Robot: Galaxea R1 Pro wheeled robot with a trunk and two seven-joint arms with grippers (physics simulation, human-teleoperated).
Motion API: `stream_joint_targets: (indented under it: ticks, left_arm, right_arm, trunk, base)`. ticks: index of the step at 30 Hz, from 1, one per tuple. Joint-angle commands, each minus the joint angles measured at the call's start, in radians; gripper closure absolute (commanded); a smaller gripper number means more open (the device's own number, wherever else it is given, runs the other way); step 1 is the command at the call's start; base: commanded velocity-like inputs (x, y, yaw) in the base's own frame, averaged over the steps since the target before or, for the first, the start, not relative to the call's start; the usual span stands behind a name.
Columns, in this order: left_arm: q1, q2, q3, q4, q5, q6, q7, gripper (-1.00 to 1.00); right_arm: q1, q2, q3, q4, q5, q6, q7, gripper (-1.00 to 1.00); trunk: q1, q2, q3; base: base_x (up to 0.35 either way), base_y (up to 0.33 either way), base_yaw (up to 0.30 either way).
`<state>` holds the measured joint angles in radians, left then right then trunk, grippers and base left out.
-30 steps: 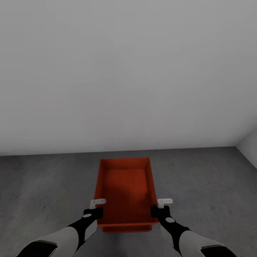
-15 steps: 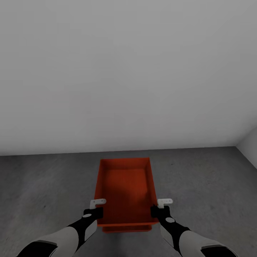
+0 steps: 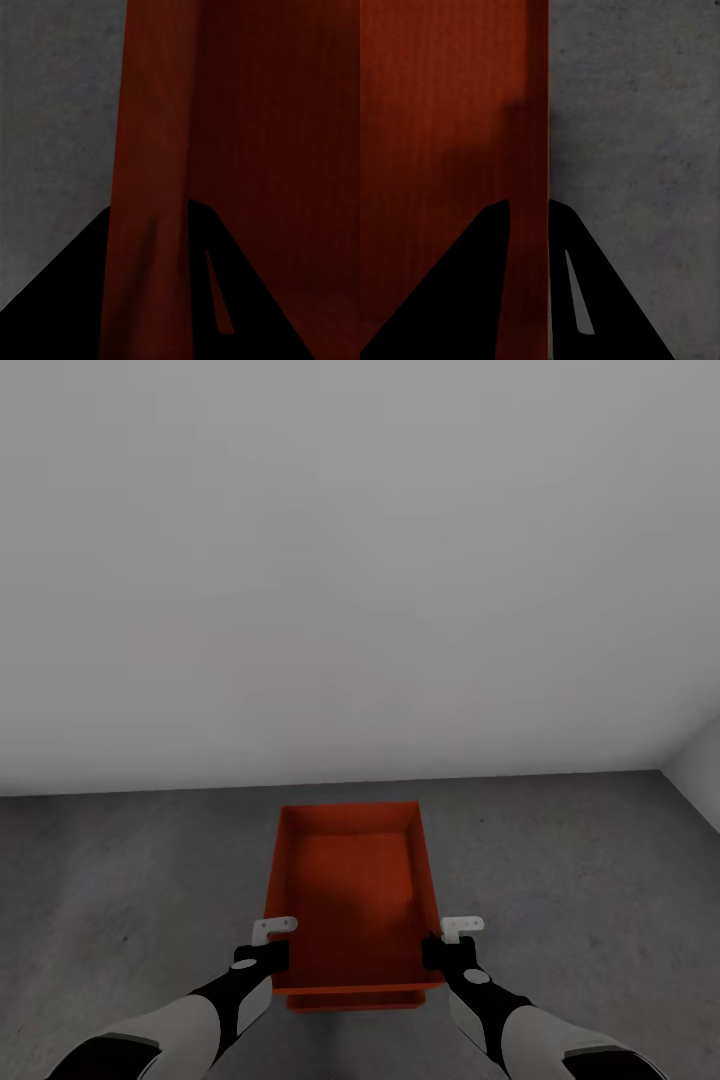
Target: Move the two storage containers from the living room to the garage. In the garage, place one container on the floor and stack the other container on top of it (either order is fine).
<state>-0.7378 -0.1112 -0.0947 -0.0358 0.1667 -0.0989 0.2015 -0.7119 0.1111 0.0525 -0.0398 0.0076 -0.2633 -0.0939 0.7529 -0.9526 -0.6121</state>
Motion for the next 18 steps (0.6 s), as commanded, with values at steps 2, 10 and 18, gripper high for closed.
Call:
stream_joint_targets:
  ticks: [2, 10, 18]
  left_arm:
    - [0.000, 0.008, 0.038, 0.004, 0.019, -0.005, 0.008, 1.00]
    - [0.000, 0.009, 0.038, 0.004, 0.022, -0.006, 0.007, 1.00]
    - [0.000, 0.010, 0.038, 0.004, 0.022, -0.007, 0.007, 1.00]
  right_arm:
    - [-0.001, 0.001, -0.075, -0.003, 0.023, -0.017, -0.003, 1.00]
    - [-0.001, 0.001, -0.075, -0.003, 0.023, -0.017, -0.003, 1.00]
    - [-0.001, 0.001, -0.075, -0.003, 0.023, -0.017, -0.004, 1.00]
  trunk:
    - [0.000, -0.001, -0.001]
    - [0.000, -0.001, -0.001]
    - [0.000, -0.001, -0.001]
  base:
    - [0.000, 0.000, 0.000]
    - [-0.112, 0.000, 0.000]
    - [-0.056, 0.000, 0.000]
